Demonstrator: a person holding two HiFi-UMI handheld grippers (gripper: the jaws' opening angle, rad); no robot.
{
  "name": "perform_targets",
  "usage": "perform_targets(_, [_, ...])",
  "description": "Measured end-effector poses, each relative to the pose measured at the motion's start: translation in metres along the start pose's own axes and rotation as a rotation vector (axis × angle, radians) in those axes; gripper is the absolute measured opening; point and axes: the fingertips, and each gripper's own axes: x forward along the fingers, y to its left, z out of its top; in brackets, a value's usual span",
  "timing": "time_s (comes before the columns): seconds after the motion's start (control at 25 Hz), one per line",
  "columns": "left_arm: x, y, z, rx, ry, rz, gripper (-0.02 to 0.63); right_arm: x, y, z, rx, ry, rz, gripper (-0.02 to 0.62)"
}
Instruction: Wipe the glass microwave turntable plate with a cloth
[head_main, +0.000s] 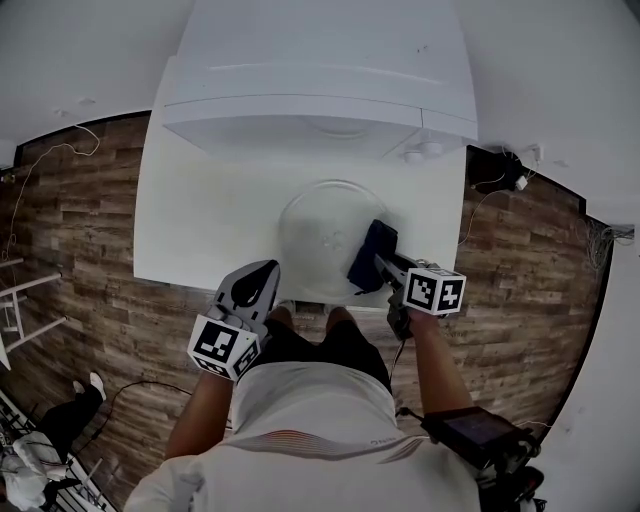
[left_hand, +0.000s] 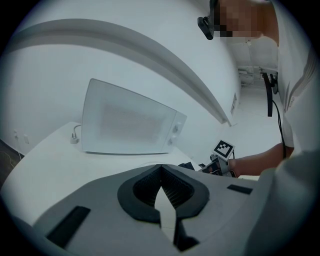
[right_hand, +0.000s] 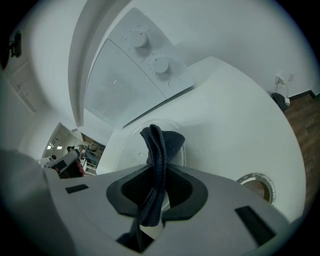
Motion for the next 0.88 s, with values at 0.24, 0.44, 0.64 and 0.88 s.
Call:
perform_targets(0.24, [0.001, -0.006, 0.003, 0.006, -0.005, -0.002, 0.011, -0.015, -0.013, 0.011, 0.004, -0.04, -0.032, 0.062])
perform_targets(0.44, [0.002, -0.008, 0.005, 0.011, -0.008, 0.0, 0.011, -0.014, -0.014, 0.01, -0.006, -0.04, -0.03, 0.061])
perform_targets(0.64, [-0.001, -0.008, 0.009, 0.021, -0.018, 0.004, 0.011, -0.019, -0.005, 0.014, -0.003, -0.065, 0.001, 0.061])
perform_targets(0.88, [-0.011, -0.009, 0.019, 0.037, -0.04, -0.013, 0.011, -0.044, 0.036, 0.032, -0.071, -0.176, 0.061, 0.061])
